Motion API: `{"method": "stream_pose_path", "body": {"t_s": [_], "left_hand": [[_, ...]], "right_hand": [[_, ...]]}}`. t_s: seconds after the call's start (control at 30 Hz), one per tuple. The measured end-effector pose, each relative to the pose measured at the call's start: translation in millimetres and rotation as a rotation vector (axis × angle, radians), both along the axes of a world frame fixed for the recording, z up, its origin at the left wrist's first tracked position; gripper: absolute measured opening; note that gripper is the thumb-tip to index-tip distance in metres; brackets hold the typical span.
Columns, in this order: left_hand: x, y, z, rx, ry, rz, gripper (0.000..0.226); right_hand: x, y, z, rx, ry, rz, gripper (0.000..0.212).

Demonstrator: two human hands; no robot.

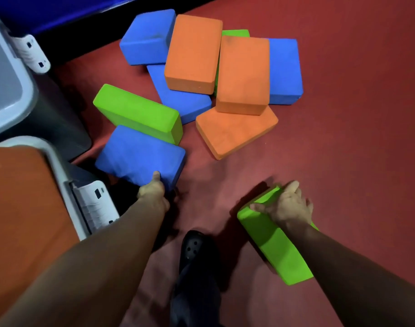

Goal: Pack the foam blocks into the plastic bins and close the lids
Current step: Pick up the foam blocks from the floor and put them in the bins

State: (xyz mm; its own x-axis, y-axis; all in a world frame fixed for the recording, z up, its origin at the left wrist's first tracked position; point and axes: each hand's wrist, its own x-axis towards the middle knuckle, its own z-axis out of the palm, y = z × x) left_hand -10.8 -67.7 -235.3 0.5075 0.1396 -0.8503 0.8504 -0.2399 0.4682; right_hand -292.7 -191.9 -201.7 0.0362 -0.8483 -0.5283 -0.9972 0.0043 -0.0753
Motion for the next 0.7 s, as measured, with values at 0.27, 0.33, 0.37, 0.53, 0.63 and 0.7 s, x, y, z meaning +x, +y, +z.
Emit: {"method": "stream_pose_path", "body": {"t_s": [0.27,0.33,0.37,0.53,0.63,0.7], "left_hand": [[-13,19,-27,0.030,0.064,-0.144,0.131],[-20,12,3,-0.035,0.141,-0.246,0.127],[-25,7,38,-0.101,0.178,-0.298,0.103],[-47,1,208,-0.337,0.298,-0.270,0.047],[-44,14,271,-0.432,0.269,-0.279,0.042],[-36,27,312,-0.499,0.236,-0.307,0.031]], "right_hand": [[27,15,56,-0.325,-0.083,-0.060,0.100],[38,19,84,-0.430,-0.155,-0.094,0.094],[44,20,100,-0.489,-0.198,-0.106,0.092],[69,22,188,-0.710,-0.410,-0.132,0.087],[87,30,241,-0.768,-0.542,-0.153,0.101],[101,43,276,-0.805,-0.620,-0.139,0.106]]}}
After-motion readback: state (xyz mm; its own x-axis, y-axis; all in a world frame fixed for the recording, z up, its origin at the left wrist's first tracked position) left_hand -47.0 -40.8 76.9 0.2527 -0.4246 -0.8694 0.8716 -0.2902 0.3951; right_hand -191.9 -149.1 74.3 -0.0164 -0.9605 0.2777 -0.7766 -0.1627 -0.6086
